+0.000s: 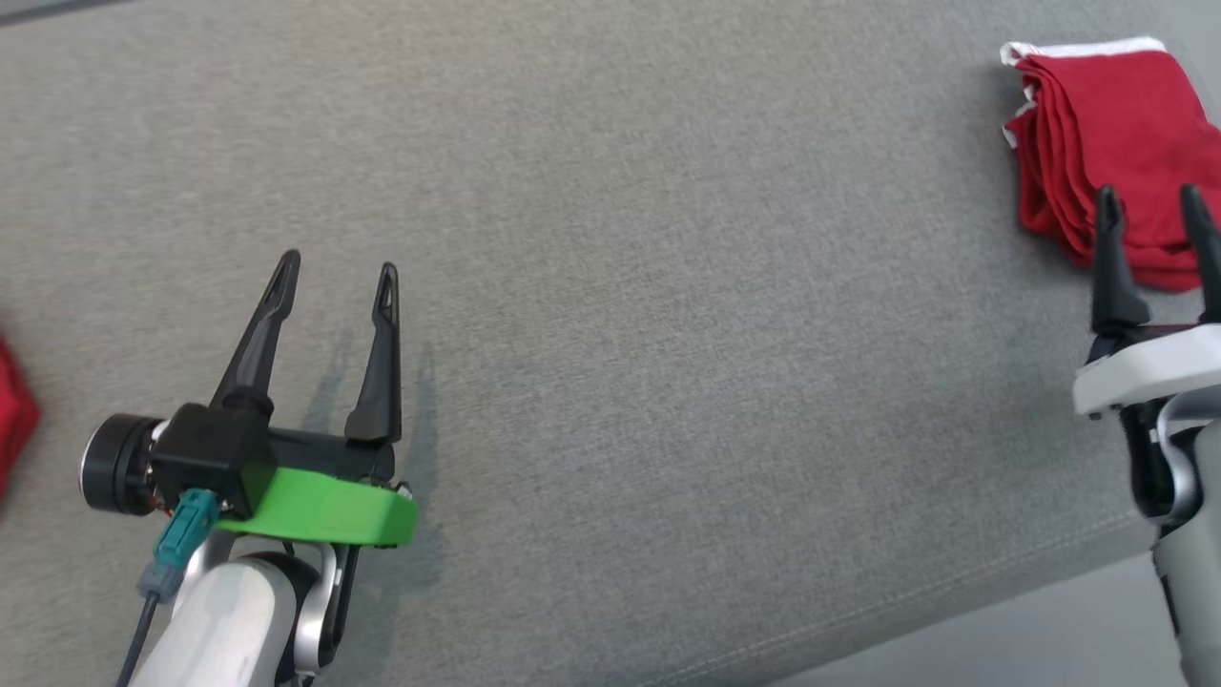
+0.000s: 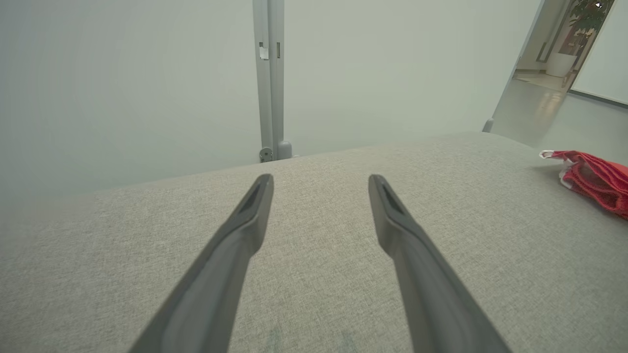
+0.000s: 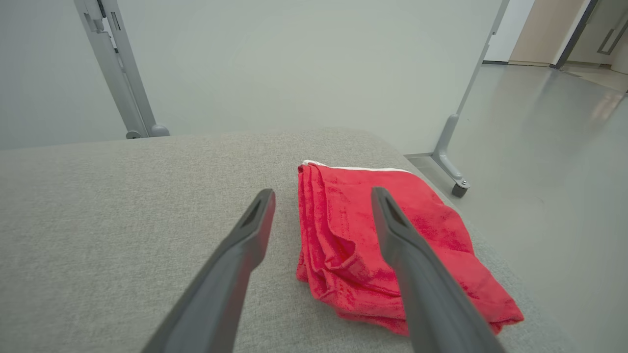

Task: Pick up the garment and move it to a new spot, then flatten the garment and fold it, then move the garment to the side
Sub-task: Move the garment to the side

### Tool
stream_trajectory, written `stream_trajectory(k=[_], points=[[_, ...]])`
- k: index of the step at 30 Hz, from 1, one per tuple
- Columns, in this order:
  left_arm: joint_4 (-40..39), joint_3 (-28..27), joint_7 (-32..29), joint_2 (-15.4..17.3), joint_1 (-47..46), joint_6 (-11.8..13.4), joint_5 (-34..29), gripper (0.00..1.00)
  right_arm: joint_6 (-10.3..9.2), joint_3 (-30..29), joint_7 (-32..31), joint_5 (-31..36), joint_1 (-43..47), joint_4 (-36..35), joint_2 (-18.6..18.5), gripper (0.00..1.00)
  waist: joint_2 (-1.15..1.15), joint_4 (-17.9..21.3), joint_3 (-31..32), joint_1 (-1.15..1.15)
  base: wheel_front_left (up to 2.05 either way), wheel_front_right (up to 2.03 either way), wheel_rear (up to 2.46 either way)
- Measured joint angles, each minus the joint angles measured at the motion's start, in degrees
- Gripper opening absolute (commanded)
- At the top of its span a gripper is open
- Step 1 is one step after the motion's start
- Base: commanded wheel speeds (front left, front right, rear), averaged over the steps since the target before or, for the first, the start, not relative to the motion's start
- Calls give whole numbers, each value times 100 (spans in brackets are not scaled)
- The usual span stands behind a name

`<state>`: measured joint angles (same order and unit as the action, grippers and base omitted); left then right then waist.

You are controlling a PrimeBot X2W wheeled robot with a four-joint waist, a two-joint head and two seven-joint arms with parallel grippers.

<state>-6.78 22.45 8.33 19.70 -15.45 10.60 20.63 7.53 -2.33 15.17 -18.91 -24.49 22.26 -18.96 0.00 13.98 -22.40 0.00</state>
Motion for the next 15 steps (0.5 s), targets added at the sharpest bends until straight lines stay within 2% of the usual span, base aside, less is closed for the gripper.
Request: stream_trajectory(k=[7, 15], points=[[207, -90, 189, -54, 310, 74, 156, 100, 0, 234, -2, 230, 489, -616, 572, 100, 0, -436, 434, 0, 0, 0, 0], [346, -183, 307, -80, 641, 156, 344, 100, 0, 392, -197, 466, 902, -1076, 872, 100, 0, -857, 952, 0, 0, 0, 0]])
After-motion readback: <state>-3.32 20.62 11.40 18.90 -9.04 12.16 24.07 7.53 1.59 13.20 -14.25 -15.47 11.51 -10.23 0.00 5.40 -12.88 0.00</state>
